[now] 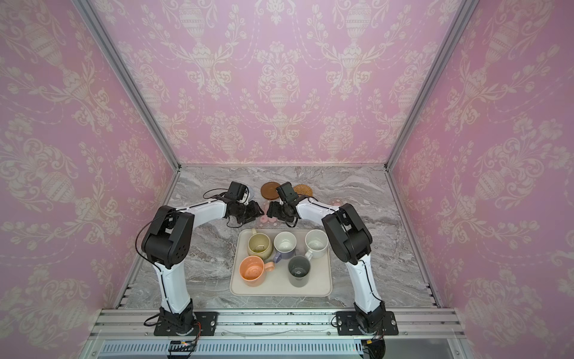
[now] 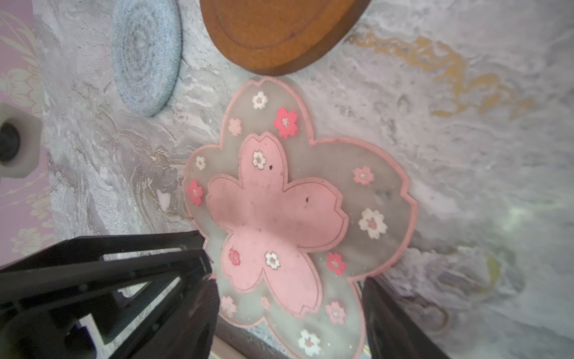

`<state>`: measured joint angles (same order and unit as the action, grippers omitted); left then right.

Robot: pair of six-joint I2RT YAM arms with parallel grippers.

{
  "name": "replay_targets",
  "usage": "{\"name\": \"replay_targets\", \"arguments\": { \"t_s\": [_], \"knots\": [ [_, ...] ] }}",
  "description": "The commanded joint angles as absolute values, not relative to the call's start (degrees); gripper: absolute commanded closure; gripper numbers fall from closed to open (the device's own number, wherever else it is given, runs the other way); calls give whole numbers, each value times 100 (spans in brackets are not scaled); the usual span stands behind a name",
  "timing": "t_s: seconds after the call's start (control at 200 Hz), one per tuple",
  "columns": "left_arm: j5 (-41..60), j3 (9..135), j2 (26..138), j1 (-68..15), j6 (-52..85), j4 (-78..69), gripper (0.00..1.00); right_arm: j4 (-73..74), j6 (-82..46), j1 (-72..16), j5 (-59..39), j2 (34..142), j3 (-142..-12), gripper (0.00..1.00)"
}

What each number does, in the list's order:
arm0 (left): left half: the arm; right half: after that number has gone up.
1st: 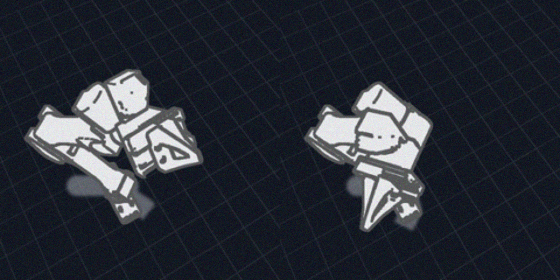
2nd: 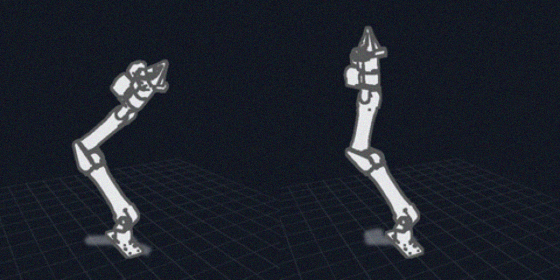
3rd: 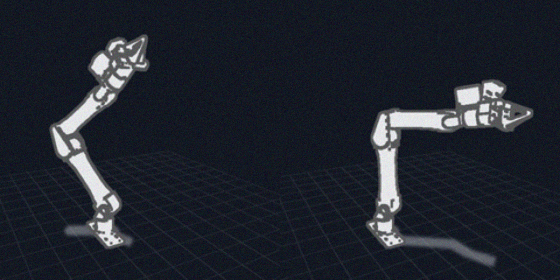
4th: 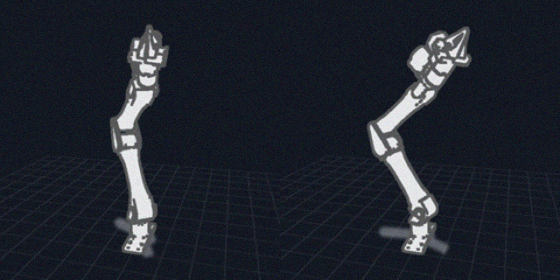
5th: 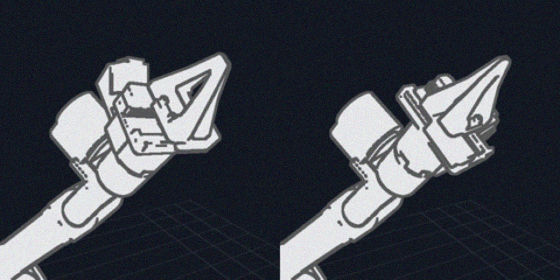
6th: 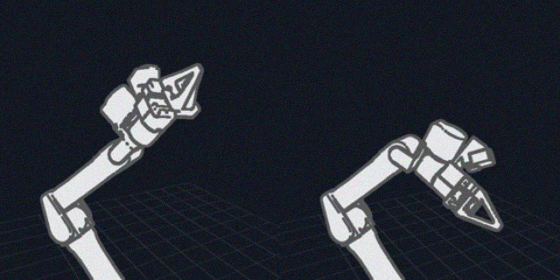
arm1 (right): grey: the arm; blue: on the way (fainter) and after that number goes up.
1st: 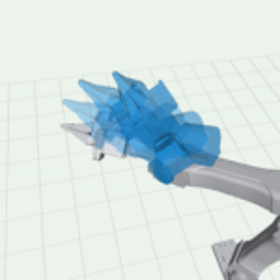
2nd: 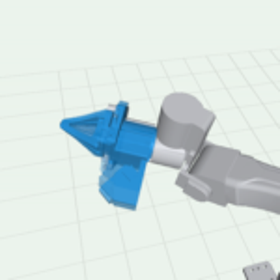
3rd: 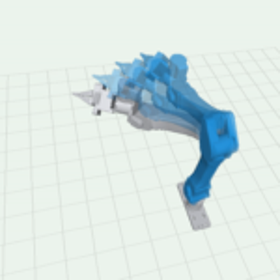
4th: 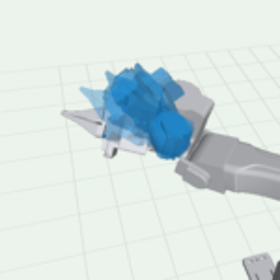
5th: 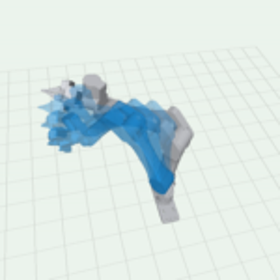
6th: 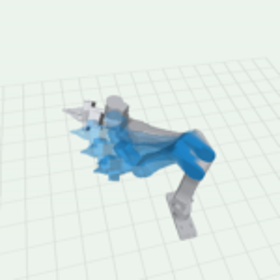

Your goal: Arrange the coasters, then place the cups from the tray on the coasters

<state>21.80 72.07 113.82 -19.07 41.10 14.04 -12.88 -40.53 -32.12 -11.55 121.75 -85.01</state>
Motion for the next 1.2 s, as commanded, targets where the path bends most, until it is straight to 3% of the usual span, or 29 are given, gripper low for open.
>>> {"name": "replay_targets", "arguments": {
  "t_s": [0.0,1.196],
  "knots": [
    [2199,7046,11988,-2144,4344,2160,45,-1687,-4038,-3194,-1078,12158,-8238,26],
    [1676,7812,12443,-2250,4311,2417,46,-1187,-4427,-2967,-1542,12630,-8389,26]
  ]
}}
